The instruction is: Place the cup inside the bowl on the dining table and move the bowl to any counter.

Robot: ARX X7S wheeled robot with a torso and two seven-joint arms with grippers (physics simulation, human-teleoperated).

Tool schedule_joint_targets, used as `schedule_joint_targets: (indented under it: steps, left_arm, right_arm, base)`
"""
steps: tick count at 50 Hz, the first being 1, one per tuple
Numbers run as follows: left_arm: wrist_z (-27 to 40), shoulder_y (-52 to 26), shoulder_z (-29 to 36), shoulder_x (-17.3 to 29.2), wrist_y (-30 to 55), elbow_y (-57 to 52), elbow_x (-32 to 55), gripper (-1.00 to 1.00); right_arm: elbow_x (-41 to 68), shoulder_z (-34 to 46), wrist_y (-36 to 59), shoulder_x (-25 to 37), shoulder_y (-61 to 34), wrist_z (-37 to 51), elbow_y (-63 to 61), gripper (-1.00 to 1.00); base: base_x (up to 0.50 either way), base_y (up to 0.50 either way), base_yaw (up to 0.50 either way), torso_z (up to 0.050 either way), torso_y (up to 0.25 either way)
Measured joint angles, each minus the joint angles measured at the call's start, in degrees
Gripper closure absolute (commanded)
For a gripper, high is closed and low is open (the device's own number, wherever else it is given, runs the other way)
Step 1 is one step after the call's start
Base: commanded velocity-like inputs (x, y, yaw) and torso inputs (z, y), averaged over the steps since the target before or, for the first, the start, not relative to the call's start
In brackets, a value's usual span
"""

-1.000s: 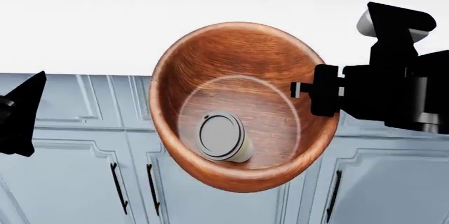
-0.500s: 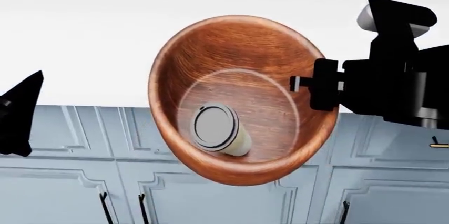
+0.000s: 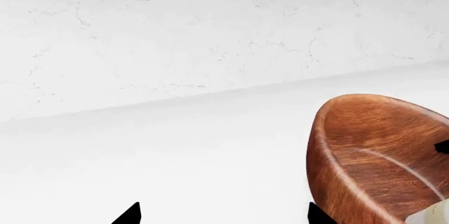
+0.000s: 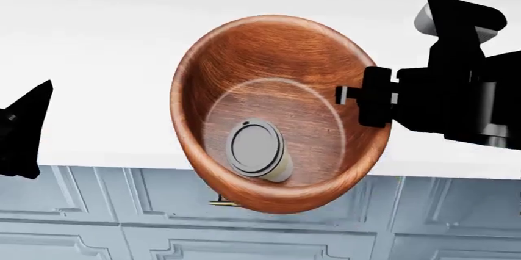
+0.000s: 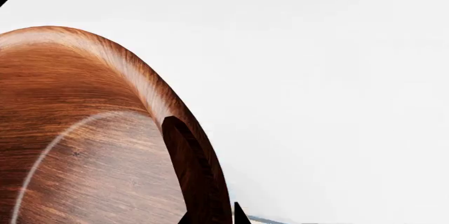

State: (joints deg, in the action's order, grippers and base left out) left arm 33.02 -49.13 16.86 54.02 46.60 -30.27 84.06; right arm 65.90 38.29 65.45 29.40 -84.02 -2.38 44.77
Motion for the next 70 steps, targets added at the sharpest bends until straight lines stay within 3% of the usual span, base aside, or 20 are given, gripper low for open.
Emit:
schedule_joint_targets:
  steps: [31,70]
  left_arm:
    - [-0.34,1.57,-0.92,1.31,-0.84,-0.95,0.68,-1.00]
    - [-0.51,2.43,-0.85,1.32,-1.39,-0.99,0.23,-1.00]
  right_arm:
    - [0.44,-0.09,-0.07,-0.57,0.51,-0.02,0.13,1.00]
    - [-6.09,5.35,-6.85,-7.86,0.13,-6.14,14.11,1.00]
  base:
    - [0.48,0.00,0.00,0.000,0.001]
    - [0.01,0.00,0.00,0.000,0.001]
